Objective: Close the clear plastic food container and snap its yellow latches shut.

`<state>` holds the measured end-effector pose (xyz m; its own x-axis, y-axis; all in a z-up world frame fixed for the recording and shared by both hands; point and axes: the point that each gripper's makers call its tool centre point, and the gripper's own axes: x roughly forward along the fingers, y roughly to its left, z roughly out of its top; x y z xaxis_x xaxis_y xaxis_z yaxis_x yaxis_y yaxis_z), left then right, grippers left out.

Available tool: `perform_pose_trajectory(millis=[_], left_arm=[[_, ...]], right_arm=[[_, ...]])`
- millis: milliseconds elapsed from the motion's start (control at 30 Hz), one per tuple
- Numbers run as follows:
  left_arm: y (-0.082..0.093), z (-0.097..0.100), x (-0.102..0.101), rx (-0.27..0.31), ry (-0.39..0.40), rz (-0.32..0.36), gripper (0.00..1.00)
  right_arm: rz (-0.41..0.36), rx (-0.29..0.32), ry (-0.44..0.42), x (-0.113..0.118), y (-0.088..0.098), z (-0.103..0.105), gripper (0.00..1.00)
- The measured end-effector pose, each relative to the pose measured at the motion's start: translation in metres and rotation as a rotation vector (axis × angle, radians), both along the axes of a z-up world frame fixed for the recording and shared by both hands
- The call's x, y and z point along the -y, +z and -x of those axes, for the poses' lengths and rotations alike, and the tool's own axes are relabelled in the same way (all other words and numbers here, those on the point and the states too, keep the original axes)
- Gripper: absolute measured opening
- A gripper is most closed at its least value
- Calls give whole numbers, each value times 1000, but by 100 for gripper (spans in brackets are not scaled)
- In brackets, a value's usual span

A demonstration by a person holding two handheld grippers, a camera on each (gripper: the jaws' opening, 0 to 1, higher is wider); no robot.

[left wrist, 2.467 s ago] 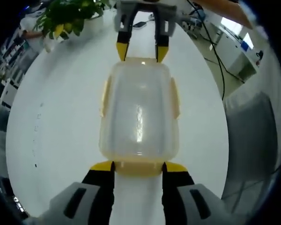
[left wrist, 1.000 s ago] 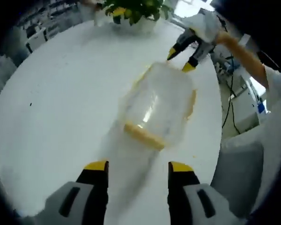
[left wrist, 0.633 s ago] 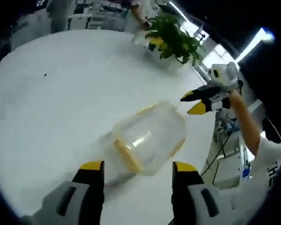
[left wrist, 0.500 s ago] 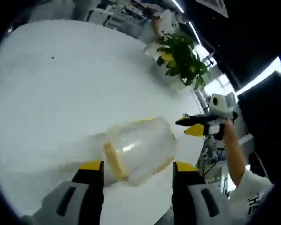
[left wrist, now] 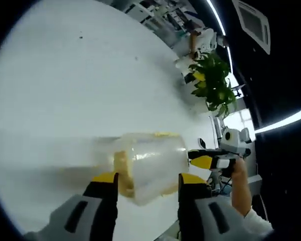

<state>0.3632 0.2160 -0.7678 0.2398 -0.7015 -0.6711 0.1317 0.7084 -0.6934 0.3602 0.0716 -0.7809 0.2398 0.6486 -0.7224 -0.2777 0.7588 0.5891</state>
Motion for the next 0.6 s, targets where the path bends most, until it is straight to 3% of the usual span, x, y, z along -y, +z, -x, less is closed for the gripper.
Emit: perform_pose_trajectory(millis=[67,167,267,367,500,600], left_arm=[[0,0,0,-11,5,-2,39],[-3,3,-2,-38,-4,-20,34],[-12,3,-10,-37,-4,-94,21],[-11,2,-9,-45,-10,-98,20],[-17,2,-17,-12,-69,-192,15],[-16,1,-14,-31,-53,-172,15]], right_arm=[[44,20,7,2,-4,-2,26],[47,22,16,2,-2,-3,26],[54,20,16,0,-2,-2,26],[60,17,17,0,-3,-2,26],[58,7,25,-3,-3,0,25],[60,3,22,-3,-3,0,25]])
